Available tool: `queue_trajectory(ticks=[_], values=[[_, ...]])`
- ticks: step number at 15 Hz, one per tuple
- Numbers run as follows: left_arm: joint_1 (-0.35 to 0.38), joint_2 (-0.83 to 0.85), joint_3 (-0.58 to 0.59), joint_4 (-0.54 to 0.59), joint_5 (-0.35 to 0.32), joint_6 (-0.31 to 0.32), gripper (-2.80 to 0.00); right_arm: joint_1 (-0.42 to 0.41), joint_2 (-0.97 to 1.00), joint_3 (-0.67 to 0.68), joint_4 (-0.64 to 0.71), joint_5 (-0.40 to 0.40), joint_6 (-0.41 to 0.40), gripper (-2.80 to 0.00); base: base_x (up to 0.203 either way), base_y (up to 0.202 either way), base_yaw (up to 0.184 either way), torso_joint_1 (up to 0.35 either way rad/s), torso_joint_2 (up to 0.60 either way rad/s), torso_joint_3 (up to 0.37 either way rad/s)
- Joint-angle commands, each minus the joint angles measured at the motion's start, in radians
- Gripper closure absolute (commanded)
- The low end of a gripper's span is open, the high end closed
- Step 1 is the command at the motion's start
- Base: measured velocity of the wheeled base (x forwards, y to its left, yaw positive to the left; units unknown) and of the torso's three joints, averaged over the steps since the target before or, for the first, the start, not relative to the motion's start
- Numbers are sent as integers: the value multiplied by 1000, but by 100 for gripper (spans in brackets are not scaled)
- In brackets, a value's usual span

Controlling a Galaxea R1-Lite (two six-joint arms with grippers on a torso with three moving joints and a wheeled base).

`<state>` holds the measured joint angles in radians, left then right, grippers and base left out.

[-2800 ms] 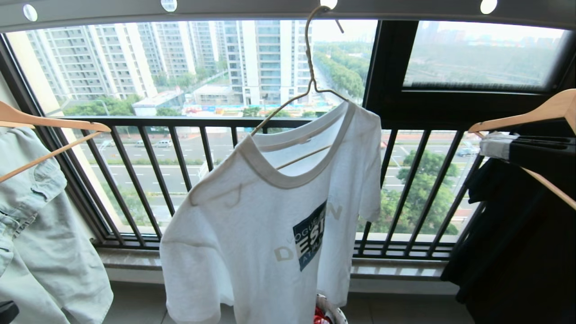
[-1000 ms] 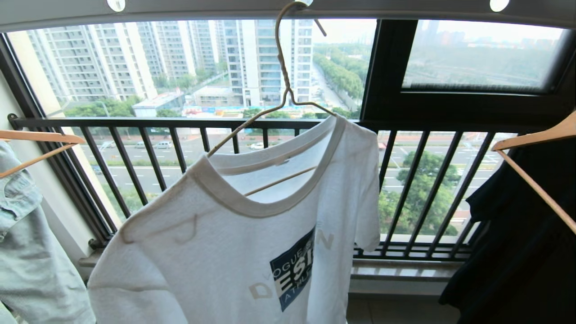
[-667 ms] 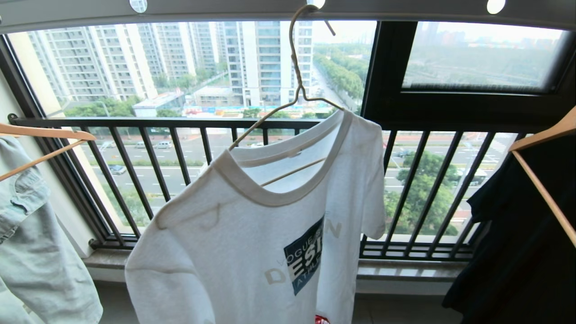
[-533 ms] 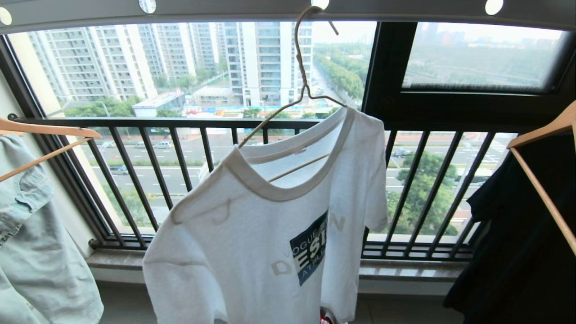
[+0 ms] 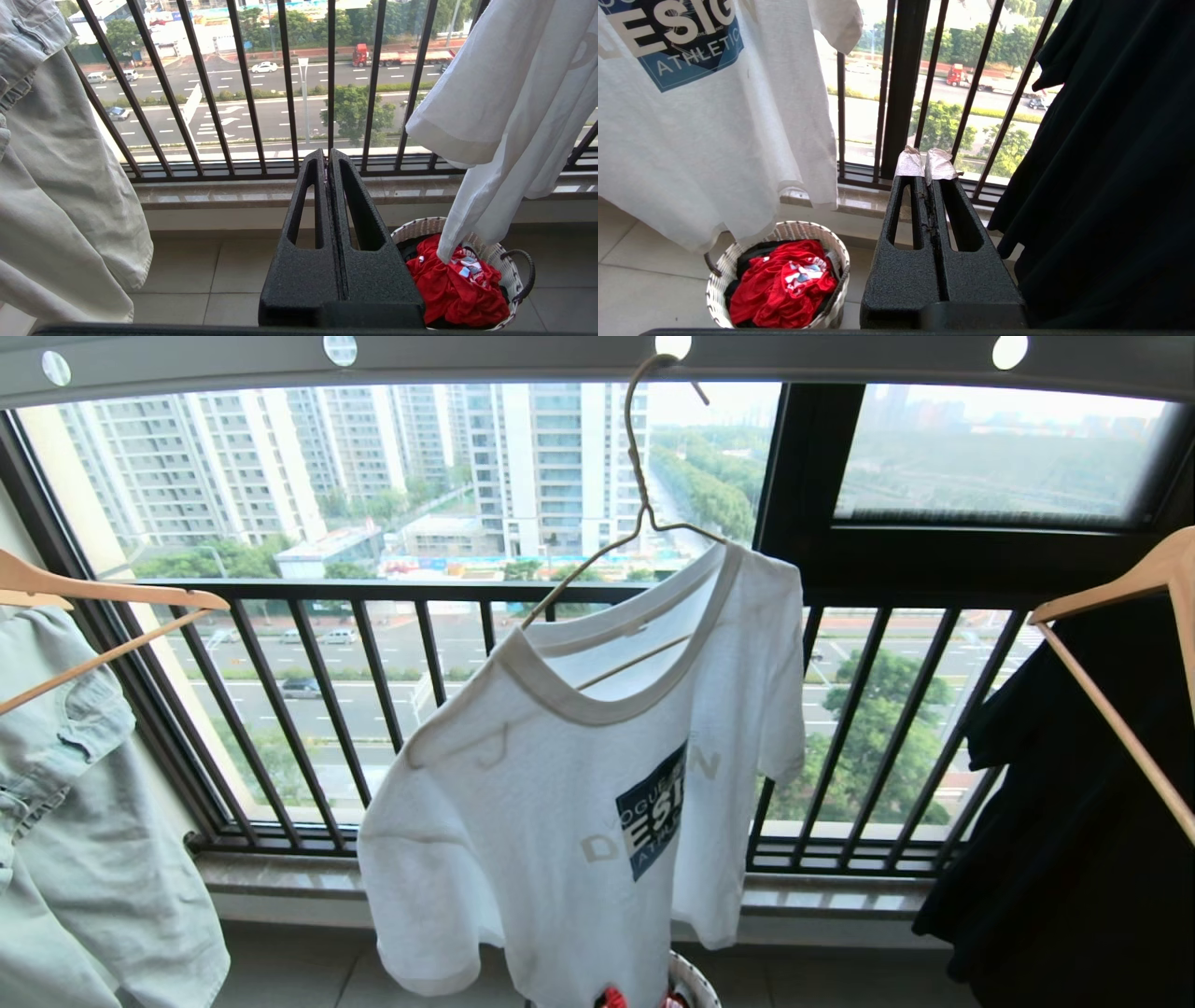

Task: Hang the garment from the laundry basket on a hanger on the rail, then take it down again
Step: Take the clothes off the clothes rack

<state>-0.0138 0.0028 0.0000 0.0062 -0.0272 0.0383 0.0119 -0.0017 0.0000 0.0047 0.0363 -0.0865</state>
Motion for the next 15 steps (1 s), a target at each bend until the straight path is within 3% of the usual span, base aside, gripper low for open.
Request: queue_trajectory(ticks=[1,15], values=[[0,-1,0,0,3,-1,0,0,2,0,0,1,6,0,0,0,0,0,0,0],[0,-1,0,0,3,-1,0,0,2,0,0,1,13,0,0,0,0,0,0,0]])
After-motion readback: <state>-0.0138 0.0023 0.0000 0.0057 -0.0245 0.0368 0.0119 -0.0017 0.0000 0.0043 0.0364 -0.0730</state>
